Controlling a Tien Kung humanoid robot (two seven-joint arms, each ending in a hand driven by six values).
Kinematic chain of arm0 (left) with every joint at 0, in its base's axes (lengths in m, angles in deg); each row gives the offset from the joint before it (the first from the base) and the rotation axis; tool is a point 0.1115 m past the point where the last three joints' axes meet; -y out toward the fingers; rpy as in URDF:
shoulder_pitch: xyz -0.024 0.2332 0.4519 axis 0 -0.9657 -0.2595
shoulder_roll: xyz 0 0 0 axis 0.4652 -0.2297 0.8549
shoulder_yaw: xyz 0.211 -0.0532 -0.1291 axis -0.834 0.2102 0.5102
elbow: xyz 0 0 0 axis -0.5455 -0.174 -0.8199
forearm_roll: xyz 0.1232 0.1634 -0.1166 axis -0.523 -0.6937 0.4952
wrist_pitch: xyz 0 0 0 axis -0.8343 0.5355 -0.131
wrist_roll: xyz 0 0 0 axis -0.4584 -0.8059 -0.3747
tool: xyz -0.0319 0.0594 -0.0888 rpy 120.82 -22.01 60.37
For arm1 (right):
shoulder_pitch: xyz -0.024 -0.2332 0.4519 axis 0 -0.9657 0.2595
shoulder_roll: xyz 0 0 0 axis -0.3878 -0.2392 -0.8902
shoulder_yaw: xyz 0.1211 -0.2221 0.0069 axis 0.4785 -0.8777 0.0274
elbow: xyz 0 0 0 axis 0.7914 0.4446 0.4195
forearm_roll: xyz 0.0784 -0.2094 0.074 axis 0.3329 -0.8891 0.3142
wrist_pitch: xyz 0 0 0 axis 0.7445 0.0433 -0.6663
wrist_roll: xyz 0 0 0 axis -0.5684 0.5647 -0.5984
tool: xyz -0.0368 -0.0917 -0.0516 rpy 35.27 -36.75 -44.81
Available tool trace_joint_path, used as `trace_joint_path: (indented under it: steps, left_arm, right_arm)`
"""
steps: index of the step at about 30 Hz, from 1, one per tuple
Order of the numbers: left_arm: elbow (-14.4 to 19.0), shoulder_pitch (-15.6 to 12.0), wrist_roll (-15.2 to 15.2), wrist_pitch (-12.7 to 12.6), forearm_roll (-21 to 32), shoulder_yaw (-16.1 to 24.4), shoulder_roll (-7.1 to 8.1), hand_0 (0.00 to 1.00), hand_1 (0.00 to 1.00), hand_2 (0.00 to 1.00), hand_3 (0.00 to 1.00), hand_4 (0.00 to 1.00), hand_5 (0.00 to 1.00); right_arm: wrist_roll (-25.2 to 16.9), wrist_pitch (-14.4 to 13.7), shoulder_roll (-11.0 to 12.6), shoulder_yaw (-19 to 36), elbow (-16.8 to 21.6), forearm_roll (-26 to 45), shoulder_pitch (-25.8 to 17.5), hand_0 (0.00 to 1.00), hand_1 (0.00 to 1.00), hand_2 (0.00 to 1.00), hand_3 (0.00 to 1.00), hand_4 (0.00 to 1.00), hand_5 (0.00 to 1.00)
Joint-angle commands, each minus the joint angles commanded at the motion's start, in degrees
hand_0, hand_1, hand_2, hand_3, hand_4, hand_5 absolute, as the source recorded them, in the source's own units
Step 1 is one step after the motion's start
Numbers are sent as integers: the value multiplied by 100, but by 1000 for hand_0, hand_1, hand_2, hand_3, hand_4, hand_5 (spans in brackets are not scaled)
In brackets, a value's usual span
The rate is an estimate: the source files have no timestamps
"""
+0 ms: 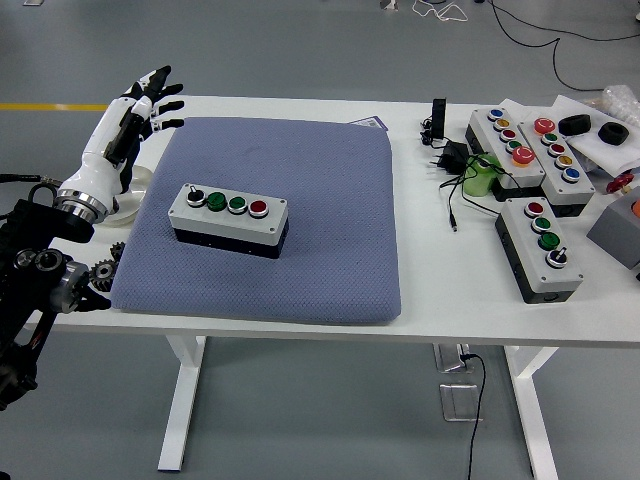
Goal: Pick up the button,place it on the desk,press the button,press the button
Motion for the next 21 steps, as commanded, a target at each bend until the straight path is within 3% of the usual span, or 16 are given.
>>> trace_joint_path:
  steps: [1, 2, 5, 15, 21]
  left_arm:
    - [-3, -58, -36, 70, 173, 46, 0, 764, 842, 884, 925, 789, 998]
    - [-1, -100, -50, 103, 275, 78, -1, 834, 890, 935, 926, 762, 998]
    - [34, -276, -44, 117, 414, 265, -33, 834, 890, 935, 926, 762, 998]
    - [198, -752, -7, 151, 103, 814, 97, 833, 886, 928, 912, 758, 998]
    - [358, -1058, -38, 209, -175, 1182, 61, 832, 879, 922, 905, 757, 998]
  right_arm:
    - [-1, -1, -1, 3, 0, 1, -5, 647, 582, 638, 629, 236, 253]
    - [-1, -2, -1, 5, 0, -2, -8, 647, 581, 639, 629, 236, 253]
    - [-4, -5, -2, 10, 0, -4, -17, 647, 581, 639, 629, 236, 253]
    - [-23, -6, 3, 27, 0, -14, 8, 647, 581, 638, 629, 235, 253]
    - [-43, -24, -4, 28, 0, 19, 29, 647, 581, 638, 629, 235, 255]
